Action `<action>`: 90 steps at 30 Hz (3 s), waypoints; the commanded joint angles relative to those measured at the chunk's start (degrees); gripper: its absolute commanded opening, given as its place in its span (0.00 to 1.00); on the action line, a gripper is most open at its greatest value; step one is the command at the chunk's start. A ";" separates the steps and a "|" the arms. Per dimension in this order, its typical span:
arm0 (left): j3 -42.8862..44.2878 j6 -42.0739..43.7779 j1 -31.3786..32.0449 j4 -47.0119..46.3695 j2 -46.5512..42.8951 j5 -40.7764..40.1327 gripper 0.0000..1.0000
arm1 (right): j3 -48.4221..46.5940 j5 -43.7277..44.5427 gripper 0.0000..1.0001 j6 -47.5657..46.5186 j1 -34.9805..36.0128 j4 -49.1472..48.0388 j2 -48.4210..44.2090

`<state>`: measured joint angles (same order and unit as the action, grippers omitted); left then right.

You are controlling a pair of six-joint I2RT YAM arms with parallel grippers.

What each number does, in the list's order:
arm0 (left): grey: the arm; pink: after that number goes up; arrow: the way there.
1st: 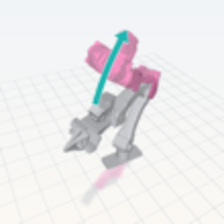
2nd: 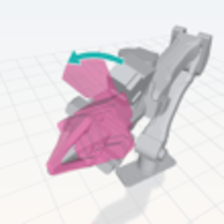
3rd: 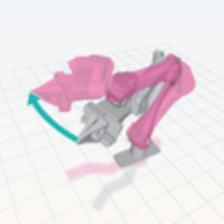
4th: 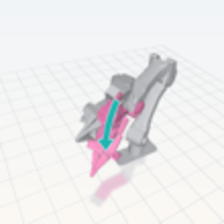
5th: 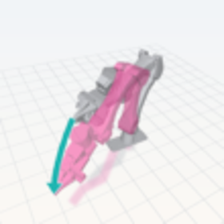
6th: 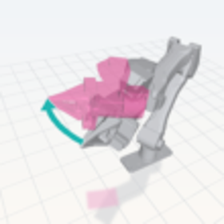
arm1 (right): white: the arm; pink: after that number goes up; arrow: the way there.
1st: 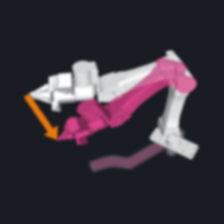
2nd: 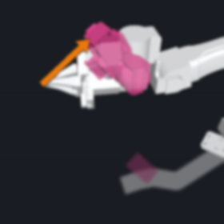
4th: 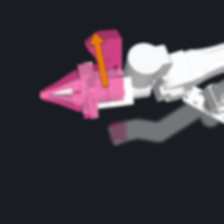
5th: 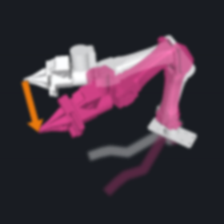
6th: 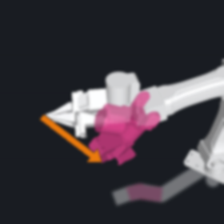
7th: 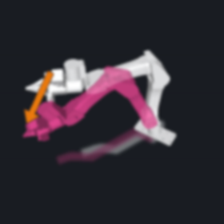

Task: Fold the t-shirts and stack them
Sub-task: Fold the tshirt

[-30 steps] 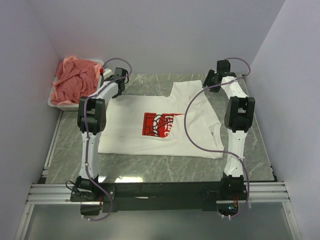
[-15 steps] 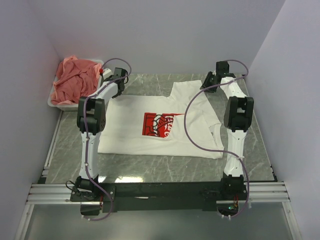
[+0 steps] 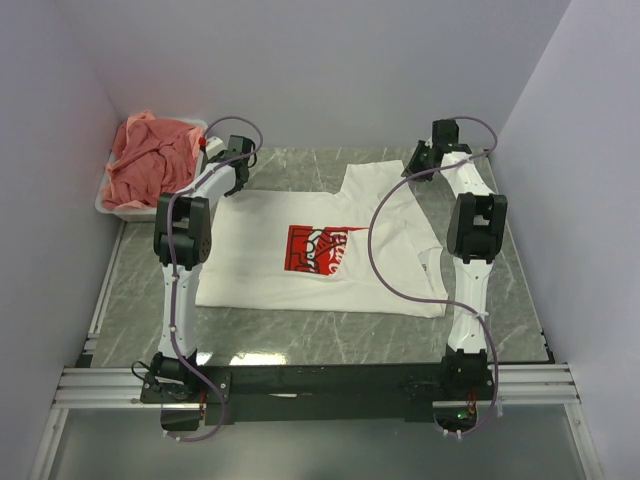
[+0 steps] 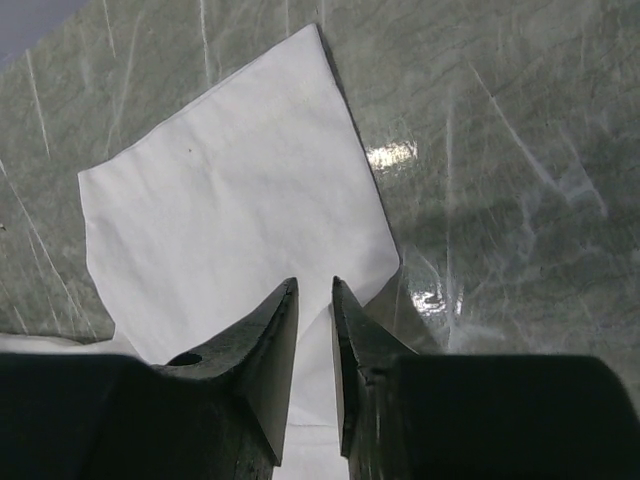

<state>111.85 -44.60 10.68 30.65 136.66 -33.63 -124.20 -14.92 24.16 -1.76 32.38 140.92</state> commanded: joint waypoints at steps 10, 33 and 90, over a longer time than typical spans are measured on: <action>0.29 0.48 -0.22 -1.65 -3.95 1.20 0.00 | -4.11 2.62 0.30 -2.37 0.27 4.09 0.75; -0.40 0.83 -0.48 -3.23 -4.65 2.16 0.00 | -5.44 -0.64 0.15 -1.66 0.97 4.10 2.17; -23.51 -0.31 -4.70 -12.99 -23.54 7.70 0.00 | 61.34 16.40 0.00 8.00 1.41 -27.46 -51.87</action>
<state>89.78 -44.23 6.59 19.49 117.01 -26.35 -65.89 -3.36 29.58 -1.02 7.92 94.11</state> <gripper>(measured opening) 0.012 0.009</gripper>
